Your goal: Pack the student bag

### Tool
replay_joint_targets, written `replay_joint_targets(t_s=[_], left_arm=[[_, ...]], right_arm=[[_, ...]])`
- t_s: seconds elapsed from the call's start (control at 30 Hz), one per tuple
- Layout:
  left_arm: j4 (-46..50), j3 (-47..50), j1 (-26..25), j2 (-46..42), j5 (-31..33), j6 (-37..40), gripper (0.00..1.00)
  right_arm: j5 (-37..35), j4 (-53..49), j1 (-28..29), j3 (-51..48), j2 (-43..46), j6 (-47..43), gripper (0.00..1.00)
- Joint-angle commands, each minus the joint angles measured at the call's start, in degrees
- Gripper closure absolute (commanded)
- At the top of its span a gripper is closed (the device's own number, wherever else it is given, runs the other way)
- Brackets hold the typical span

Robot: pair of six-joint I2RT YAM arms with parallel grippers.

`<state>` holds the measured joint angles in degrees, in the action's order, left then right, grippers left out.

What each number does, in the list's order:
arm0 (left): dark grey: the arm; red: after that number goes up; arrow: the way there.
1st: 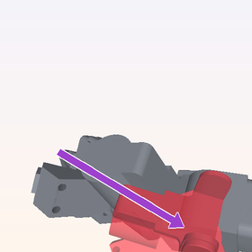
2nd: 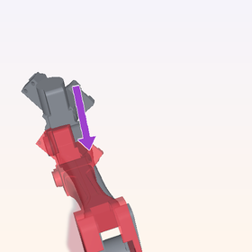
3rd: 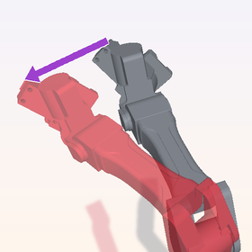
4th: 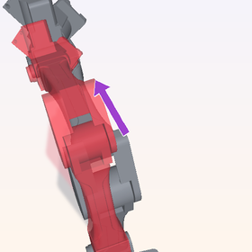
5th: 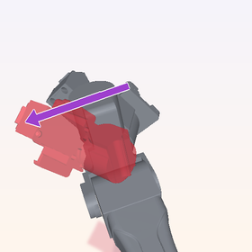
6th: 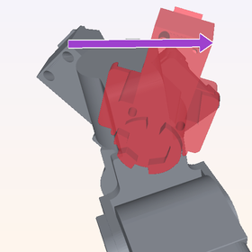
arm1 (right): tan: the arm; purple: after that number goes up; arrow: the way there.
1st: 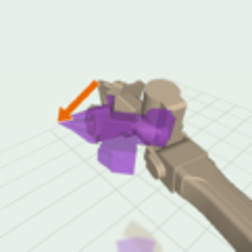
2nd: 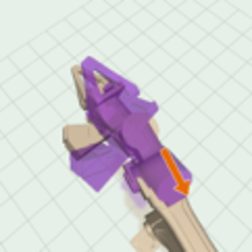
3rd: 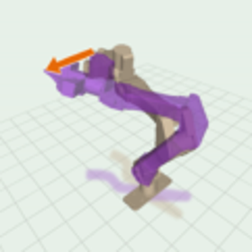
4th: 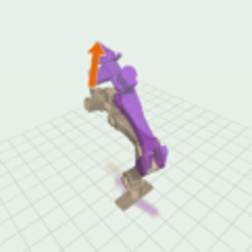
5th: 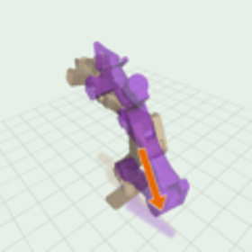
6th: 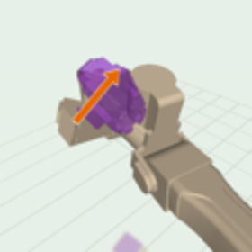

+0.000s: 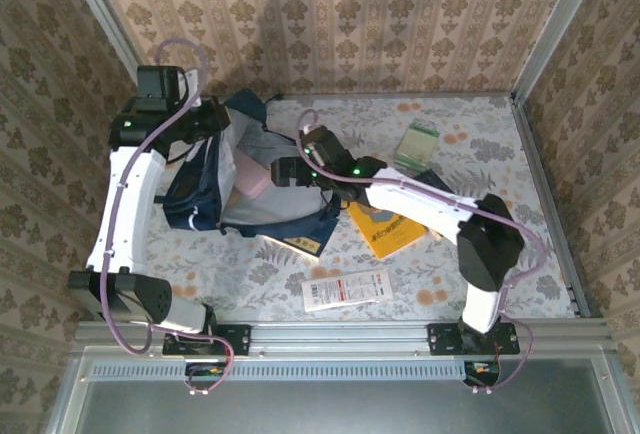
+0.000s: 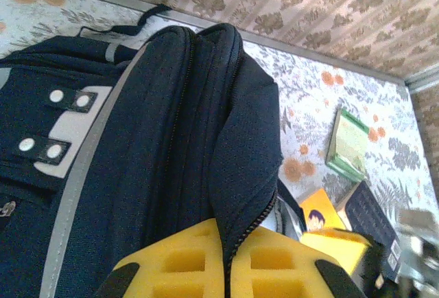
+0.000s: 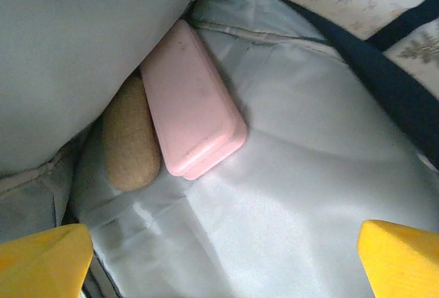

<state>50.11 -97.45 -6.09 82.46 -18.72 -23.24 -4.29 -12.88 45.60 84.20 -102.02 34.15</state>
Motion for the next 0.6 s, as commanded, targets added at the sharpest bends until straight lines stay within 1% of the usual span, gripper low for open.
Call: replay_joint_targets(t_s=[0.0, 0.07, 0.13, 0.23, 0.33, 0.43, 0.57], left_arm=[[-4.03, -5.14, 2.95, 0.14, 0.37, -2.24, 1.0], [-3.91, -6.4, 3.7, 1.05, 0.7, -2.59, 1.0], [-4.92, -5.36, 3.9, 1.15, 1.45, -2.94, 1.0], [-8.08, -0.8, 3.65, 0.72, 0.6, -4.38, 1.0], [-10.62, 4.63, 1.67, 0.74, -0.87, -5.33, 1.0], [-12.57, 10.34, -1.92, 1.11, -1.14, -5.23, 1.0], [-14.49, 15.75, -5.67, 1.56, -2.1, -4.75, 1.0]], right_arm=[[-3.0, 1.77, -1.14, -4.65, 6.48, -1.5, 0.01], [-1.63, 3.31, -1.63, -9.51, 10.17, -2.62, 0.02], [0.14, 5.0, -2.39, -14.52, 13.84, -3.69, 0.05], [0.37, -0.21, -5.25, -16.93, 16.29, -2.28, 0.08], [-0.28, -2.2, -9.42, -20.25, 18.64, -1.62, 0.1], [-1.39, -3.53, -15.13, -22.79, 20.15, -0.45, 0.12], [0.89, -3.56, -23.0, -22.33, 18.73, -1.69, 0.13]])
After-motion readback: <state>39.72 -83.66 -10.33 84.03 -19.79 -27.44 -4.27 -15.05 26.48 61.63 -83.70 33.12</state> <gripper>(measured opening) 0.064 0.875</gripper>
